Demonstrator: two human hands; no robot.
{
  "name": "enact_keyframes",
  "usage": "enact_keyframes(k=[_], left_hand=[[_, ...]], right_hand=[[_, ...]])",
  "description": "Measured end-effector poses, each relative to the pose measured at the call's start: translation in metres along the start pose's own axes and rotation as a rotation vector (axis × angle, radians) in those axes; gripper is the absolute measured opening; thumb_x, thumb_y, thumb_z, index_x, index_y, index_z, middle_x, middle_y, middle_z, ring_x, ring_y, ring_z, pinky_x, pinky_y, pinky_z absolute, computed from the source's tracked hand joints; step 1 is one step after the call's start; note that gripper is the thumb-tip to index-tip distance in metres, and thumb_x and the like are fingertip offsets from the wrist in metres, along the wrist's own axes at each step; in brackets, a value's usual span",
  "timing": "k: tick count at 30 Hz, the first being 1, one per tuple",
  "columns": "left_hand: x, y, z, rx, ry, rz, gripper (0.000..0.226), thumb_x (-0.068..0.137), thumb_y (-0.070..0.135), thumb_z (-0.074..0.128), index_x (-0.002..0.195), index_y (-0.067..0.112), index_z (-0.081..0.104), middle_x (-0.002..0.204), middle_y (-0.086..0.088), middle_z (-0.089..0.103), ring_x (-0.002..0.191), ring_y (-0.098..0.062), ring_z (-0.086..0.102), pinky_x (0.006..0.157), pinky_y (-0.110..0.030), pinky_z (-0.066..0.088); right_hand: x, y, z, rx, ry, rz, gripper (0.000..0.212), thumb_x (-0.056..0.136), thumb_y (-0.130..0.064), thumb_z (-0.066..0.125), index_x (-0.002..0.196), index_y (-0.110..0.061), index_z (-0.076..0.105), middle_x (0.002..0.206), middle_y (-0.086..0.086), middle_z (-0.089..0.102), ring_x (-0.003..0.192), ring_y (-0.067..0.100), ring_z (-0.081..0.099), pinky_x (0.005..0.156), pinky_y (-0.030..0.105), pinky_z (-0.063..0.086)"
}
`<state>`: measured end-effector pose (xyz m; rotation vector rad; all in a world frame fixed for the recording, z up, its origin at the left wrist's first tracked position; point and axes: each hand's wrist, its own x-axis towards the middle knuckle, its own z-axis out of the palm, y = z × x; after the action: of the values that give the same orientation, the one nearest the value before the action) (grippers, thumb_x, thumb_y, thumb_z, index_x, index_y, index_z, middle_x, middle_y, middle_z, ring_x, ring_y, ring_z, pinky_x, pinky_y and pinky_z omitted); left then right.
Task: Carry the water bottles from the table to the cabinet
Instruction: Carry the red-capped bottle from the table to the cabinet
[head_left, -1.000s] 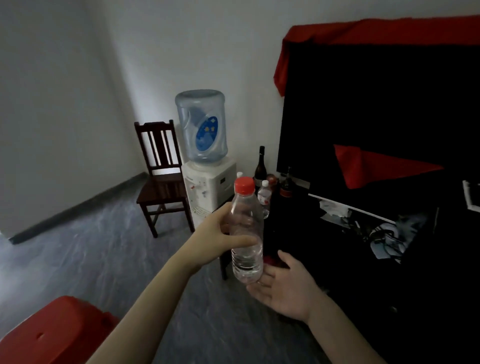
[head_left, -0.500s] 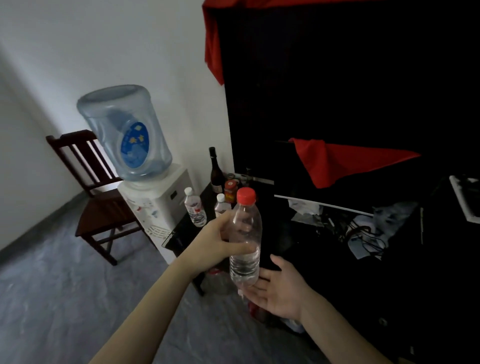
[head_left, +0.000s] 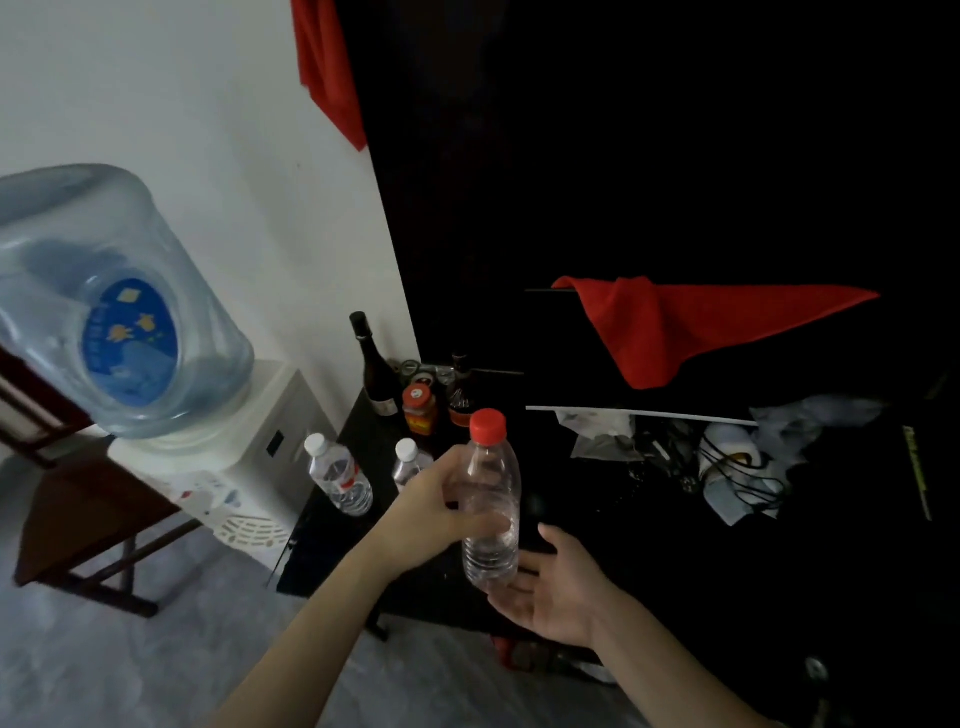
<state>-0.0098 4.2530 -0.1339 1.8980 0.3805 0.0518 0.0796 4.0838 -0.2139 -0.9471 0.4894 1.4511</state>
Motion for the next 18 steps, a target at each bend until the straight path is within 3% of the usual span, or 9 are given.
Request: enact_keyframes(k=[6, 11, 18], left_hand=[[0.048, -0.049, -0.015, -0.002, -0.001, 0.029, 0.060, 0.079, 0.015, 0.086, 0.130, 0.029, 0.057, 0.116, 0.005, 0.070, 0.111, -0.016, 0.069, 0.098, -0.043, 0.057], [0.073, -0.088, -0.005, 0.007, -0.008, 0.026, 0.065, 0.074, 0.020, 0.090, 0.128, 0.032, 0.056, 0.113, 0.011, 0.070, 0.109, -0.009, 0.069, 0.094, -0.035, 0.059], [0.109, -0.149, 0.023, 0.025, -0.013, 0.012, 0.071, 0.072, 0.021, 0.090, 0.131, 0.033, 0.054, 0.118, 0.013, 0.069, 0.112, -0.007, 0.067, 0.098, -0.039, 0.057]], right_hand=[[0.052, -0.023, 0.009, 0.069, 0.125, -0.044, 0.060, 0.101, -0.050, 0.040, 0.126, 0.001, 0.059, 0.117, 0.028, 0.068, 0.111, 0.039, 0.065, 0.098, 0.046, 0.050], [0.097, -0.034, -0.002, 0.070, 0.202, -0.038, 0.060, 0.102, -0.050, 0.038, 0.124, 0.001, 0.061, 0.118, 0.027, 0.067, 0.113, 0.038, 0.063, 0.095, 0.045, 0.051], [0.160, -0.040, -0.022, 0.080, 0.321, -0.048, 0.060, 0.103, -0.049, 0.034, 0.132, -0.002, 0.058, 0.128, 0.026, 0.060, 0.120, 0.037, 0.059, 0.099, 0.044, 0.046]])
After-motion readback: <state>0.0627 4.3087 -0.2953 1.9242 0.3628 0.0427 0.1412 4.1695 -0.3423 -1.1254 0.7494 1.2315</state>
